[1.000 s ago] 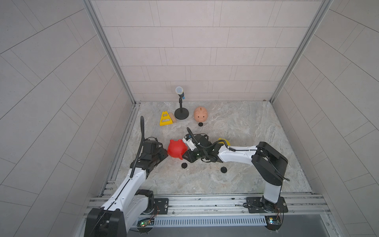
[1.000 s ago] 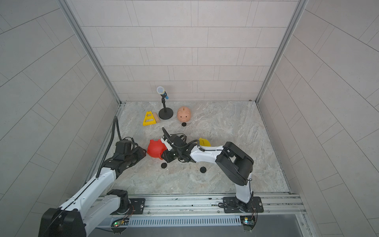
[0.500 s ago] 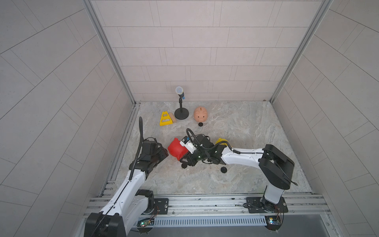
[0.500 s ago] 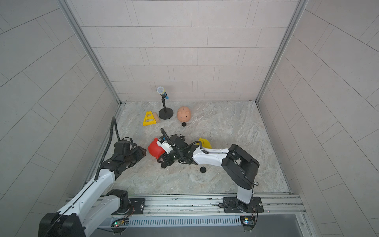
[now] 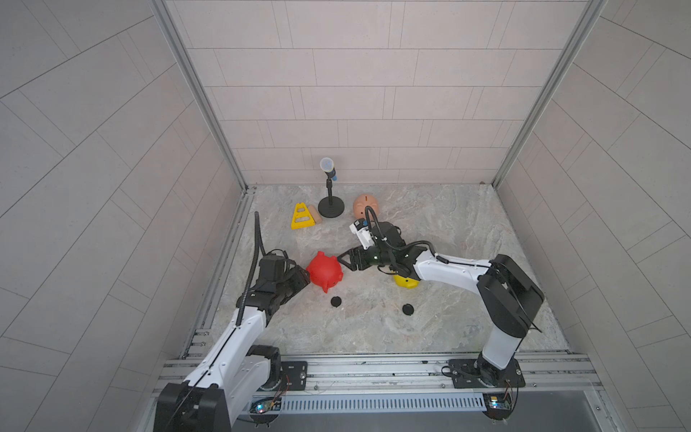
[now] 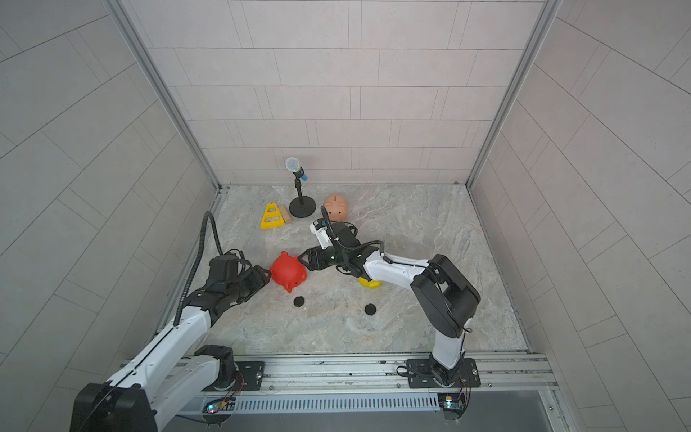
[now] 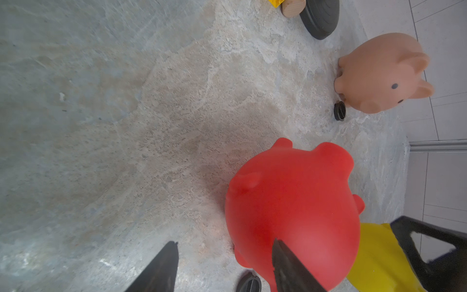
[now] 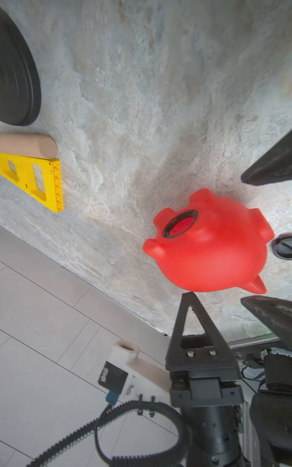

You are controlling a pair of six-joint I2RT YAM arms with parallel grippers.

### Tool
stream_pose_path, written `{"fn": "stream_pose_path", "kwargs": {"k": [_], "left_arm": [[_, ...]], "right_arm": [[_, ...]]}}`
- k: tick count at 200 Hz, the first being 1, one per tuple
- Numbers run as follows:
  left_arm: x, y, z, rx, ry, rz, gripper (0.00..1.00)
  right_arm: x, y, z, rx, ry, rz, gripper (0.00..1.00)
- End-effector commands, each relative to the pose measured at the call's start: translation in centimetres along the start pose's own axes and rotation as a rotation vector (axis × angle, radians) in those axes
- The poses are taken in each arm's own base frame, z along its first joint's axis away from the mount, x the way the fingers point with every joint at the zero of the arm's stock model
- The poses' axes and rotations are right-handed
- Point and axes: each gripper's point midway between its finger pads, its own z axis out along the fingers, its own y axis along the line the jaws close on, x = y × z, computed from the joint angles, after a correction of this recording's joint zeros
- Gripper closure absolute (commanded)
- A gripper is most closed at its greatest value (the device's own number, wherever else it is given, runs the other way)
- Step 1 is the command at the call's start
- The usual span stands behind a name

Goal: Close piggy banks
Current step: Turn over the piggy bank at the center of the board.

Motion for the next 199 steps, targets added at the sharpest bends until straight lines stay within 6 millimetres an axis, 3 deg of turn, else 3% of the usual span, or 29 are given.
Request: {"fn": "stream_pose_path", "kwargs": {"k": [1,30,55,111,199], "left_arm": [[-0.5,-1.0,0.0,0.04,-0.006,0.008,0.36],[-0.6,-1.3,0.0,0.058,-0.004,0.011,0.38],[-0.5,-1.5,0.0,0.062,-0.001,0.016,0.39],[-0.2,-1.3,0.4,0.058,0.018,0.016,0.43],[0.3,-0.8,0.9,0.046,0.043,0.014,0.46]], "right_arm": [[-0.4,0.3,1.6,-0.049,0.005,0.07,0.3],[-0.2,0.0,3.5,-0.086,0.028,0.123,0.34],[0.1,0.0,4.0,-0.112,0.031,0.148,0.37],[0.4,0.3,4.2,-0.146,0.032,0.179,0.4],[-0.1,2.3,3.6,-0.224,0.022,0.238,0.47]]}}
